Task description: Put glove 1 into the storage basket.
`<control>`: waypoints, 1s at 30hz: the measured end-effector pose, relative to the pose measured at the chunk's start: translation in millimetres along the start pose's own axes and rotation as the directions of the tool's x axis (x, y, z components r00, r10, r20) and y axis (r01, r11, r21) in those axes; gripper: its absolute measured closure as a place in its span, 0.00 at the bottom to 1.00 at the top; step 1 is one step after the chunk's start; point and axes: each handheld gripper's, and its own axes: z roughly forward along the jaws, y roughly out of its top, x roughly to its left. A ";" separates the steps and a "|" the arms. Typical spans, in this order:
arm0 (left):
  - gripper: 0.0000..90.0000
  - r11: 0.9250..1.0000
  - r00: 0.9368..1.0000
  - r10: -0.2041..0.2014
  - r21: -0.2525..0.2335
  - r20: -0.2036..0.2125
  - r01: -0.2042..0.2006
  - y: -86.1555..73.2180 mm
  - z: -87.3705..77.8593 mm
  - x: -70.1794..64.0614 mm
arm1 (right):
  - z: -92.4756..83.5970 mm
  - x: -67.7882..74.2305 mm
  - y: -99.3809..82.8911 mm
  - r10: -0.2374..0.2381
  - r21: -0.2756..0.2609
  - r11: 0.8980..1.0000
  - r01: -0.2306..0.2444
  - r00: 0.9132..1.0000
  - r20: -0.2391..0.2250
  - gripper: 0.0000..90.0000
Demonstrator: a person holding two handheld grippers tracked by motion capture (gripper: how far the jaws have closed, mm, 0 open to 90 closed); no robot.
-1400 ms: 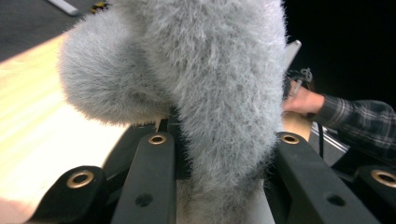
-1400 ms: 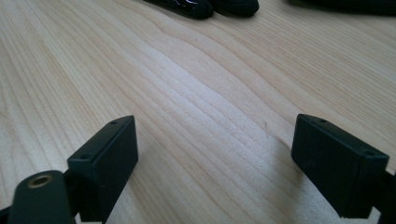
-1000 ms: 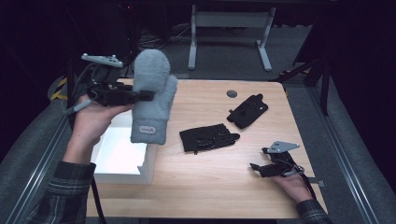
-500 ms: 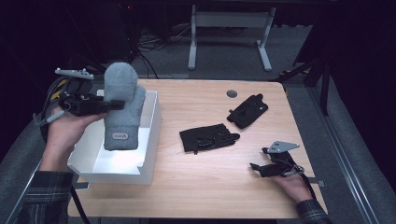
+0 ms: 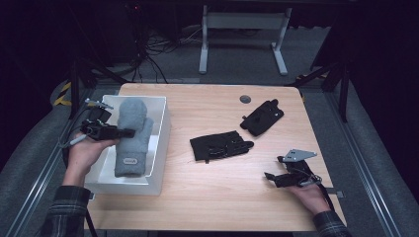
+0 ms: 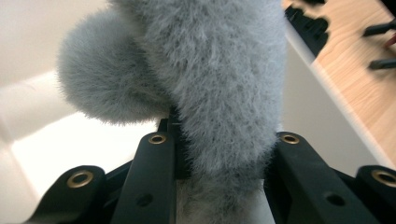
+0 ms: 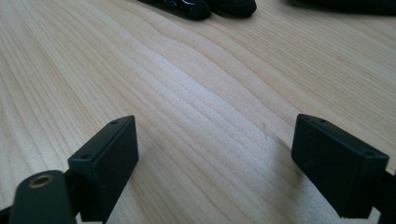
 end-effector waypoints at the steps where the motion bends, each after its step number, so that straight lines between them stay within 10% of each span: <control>1: 0.79 1.000 1.000 0.000 0.000 0.000 0.000 0.0 0.0 0.0 | 0.0 0.0 0.0 0.000 0.000 1.000 0.000 1.000 0.000 0.17; 14: 0.60 0.992 0.998 -0.020 0.125 -0.068 0.028 -15.5 54.5 25.1 | 0.0 -0.1 0.0 -0.001 0.001 1.000 0.001 1.000 0.000 0.17; 22: 0.19 0.995 0.984 -0.054 0.077 -0.170 0.068 -14.1 55.4 21.3 | 0.0 0.0 0.1 -0.001 0.001 1.000 0.001 1.000 0.001 0.17; 30: 0.13 0.999 0.967 -0.040 0.008 -0.250 0.043 7.7 34.7 1.7 | 0.1 -0.1 0.0 0.000 0.000 1.000 0.000 1.000 0.000 0.17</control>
